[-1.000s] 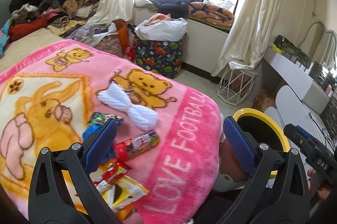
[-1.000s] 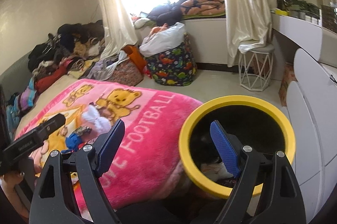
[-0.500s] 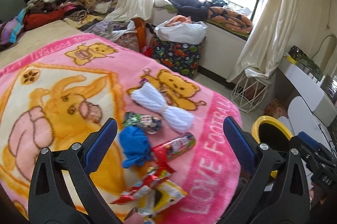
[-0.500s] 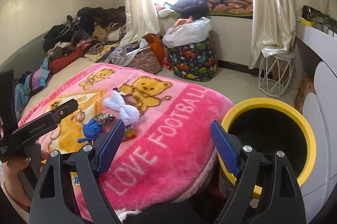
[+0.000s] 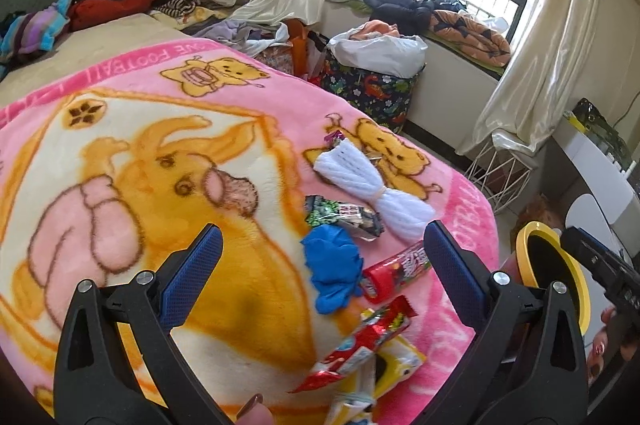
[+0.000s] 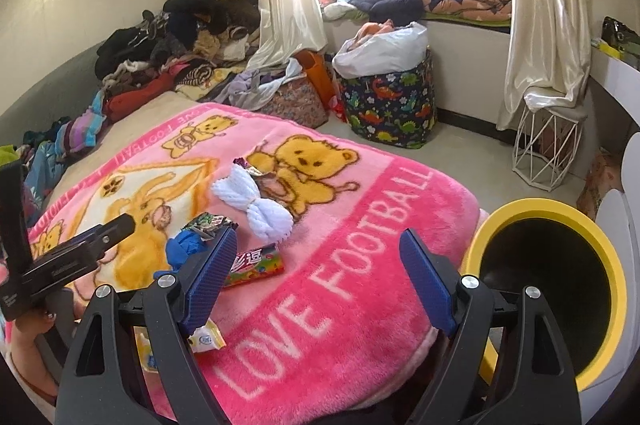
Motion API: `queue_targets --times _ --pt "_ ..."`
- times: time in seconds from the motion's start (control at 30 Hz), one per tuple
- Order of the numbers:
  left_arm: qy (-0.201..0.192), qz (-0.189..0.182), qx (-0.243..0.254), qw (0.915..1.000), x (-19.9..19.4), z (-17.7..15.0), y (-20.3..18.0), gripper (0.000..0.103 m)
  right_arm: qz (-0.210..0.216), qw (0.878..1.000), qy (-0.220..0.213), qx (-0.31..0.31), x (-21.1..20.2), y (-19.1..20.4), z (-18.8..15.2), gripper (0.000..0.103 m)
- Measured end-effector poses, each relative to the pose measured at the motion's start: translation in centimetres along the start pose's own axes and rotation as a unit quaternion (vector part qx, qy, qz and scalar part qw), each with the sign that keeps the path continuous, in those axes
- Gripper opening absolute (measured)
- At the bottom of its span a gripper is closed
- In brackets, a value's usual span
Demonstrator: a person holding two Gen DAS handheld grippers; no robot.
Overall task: Collect trash
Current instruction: 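Grasp the blue glove with the left tool while the right tool grasps the white foam net, then carry the blue glove and white foam net over the yellow bin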
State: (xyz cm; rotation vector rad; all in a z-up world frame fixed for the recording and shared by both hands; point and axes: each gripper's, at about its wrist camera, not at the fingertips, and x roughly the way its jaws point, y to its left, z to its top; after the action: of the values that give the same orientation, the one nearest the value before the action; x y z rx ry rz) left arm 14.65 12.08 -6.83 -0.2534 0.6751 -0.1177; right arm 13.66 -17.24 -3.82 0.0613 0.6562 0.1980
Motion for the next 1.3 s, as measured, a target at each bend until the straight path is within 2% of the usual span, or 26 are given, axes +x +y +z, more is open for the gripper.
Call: queue_targets --times 0.27,0.53,0.73,0.9,0.97,1.0,1.03,1.07,1.13,1.23,1.3 --pt "0.030 -0.002 -0.001 0.9996 1.3 -0.9 1.7 0.091 0.020 0.999 0.034 -0.013 4.7 0.8 0.6 0.081" --pt "0.079 -0.041 -0.033 0.9955 3.8 -1.8 2.3 0.070 0.057 0.994 0.088 -0.022 10.6 1.8 1.2 0.080" --pt "0.105 -0.057 -0.024 0.9926 5.6 -2.2 1.1 0.065 0.057 0.991 0.116 -0.015 14.2 1.8 1.7 0.072" --pt "0.120 -0.058 -0.019 0.9909 6.8 -2.5 0.4 0.062 0.078 0.986 0.145 -0.003 16.7 2.1 1.7 0.068" --pt "0.124 -0.055 -0.019 0.9906 7.2 -2.7 0.4 0.058 0.081 0.984 0.156 -0.003 17.4 2.4 1.4 0.056" --pt "0.126 -0.051 -0.019 0.9906 7.3 -2.9 0.3 0.052 0.087 0.982 0.167 -0.005 17.8 2.7 1.2 0.050" --pt "0.128 -0.048 -0.019 0.9905 7.4 -2.9 0.3 0.044 0.097 0.980 0.174 -0.005 18.0 2.8 1.0 0.037" --pt "0.128 -0.046 -0.019 0.9905 7.4 -3.0 0.4 0.040 0.107 0.979 0.176 -0.004 18.0 3.0 0.7 0.031" --pt "0.131 -0.049 -0.021 0.9899 7.4 -3.1 0.5 0.021 0.111 0.980 0.164 -0.010 17.1 3.2 0.6 0.025" --pt "0.129 -0.052 -0.025 0.9900 7.1 -3.1 0.7 0.012 0.119 0.982 0.143 -0.015 15.4 3.3 0.9 0.018" --pt "0.123 -0.049 -0.022 0.9909 6.6 -3.2 0.6 0.011 0.124 0.984 0.128 -0.014 13.8 2.9 1.0 0.014"
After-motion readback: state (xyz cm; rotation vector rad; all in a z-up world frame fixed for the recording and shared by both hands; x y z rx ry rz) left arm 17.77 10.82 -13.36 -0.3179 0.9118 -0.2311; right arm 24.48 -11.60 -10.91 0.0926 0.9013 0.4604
